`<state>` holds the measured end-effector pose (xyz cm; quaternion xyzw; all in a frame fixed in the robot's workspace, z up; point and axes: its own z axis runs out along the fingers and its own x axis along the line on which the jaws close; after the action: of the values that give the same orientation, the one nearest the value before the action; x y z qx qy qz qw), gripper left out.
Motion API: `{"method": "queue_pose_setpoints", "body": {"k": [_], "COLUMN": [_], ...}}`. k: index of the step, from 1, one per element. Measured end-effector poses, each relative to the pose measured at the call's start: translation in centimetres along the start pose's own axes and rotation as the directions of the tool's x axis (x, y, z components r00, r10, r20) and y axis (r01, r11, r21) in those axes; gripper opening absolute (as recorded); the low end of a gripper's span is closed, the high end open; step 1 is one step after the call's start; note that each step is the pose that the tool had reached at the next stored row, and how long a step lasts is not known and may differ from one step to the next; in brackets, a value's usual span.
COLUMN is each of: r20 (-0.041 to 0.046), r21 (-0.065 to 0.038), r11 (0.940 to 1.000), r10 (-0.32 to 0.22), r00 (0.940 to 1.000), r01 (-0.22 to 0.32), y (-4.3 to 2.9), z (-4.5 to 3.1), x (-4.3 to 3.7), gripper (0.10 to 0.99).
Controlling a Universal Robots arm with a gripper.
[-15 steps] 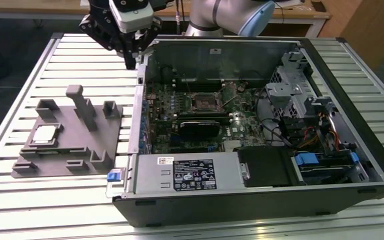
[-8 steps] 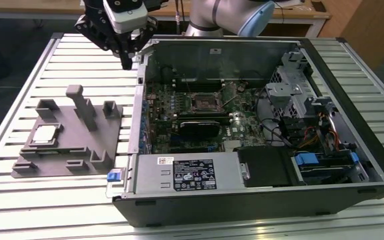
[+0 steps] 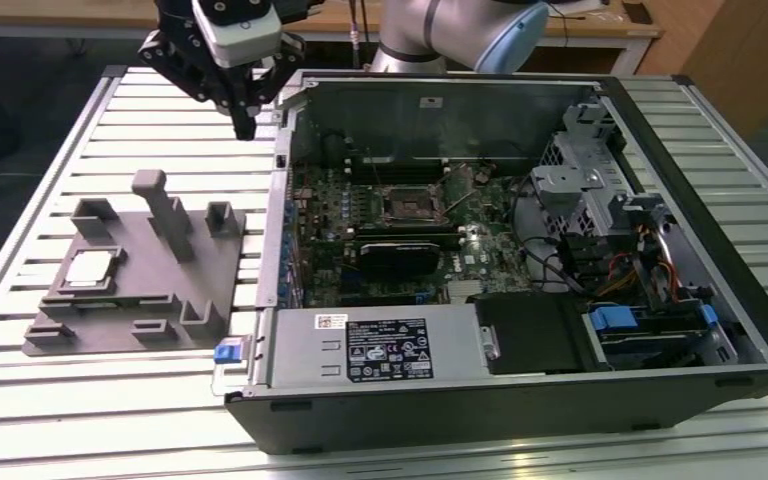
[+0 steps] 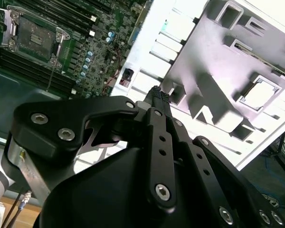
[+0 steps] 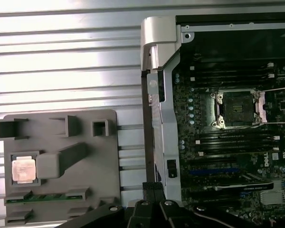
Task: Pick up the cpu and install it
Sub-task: 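Reach for the cpu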
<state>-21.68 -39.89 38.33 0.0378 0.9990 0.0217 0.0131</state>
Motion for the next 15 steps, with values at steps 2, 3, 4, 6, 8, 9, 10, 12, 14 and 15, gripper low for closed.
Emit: {"method": "queue_pose_setpoints", "body": {"k": [2,3,4,6,8,9,10,12,14,15], "r20": [0.0,0.0,0.0,0.0,0.0,-0.0001,-0.0001,-0.0001,0.0,-0.0001], "r21": [0.0,0.0,0.0,0.0,0.0,0.0,0.0,0.0,0.0,0.0], "r11": [1.0,1.0,1.0,1.0,1.0,1.0,1.0,1.0,1.0,1.0], "r10": [0.0,0.0,0.0,0.0,0.0,0.0,0.0,0.0,0.0,0.0], "r00": [1.0,1.0,1.0,1.0,1.0,1.0,1.0,1.0,1.0,1.0], "r01": [0.0,0.0,0.0,0.0,0.0,0.0,0.0,0.0,0.0,0.0], "y": [-0.01,-0.02,-0.03,-0.04,-0.05,-0.06,-0.07,-0.08,-0.09,-0.1], "z": [0.01,0.01,0.01,0.02,0.02,0.03,0.03,0.04,0.05,0.05], "x": [0.18,0.26,0.35,0.53,0.69,0.77,0.86,1.04,1.2,1.28], "gripper": [0.106,0.106,0.106,0.106,0.106,0.106,0.106,0.106,0.106,0.106]}}
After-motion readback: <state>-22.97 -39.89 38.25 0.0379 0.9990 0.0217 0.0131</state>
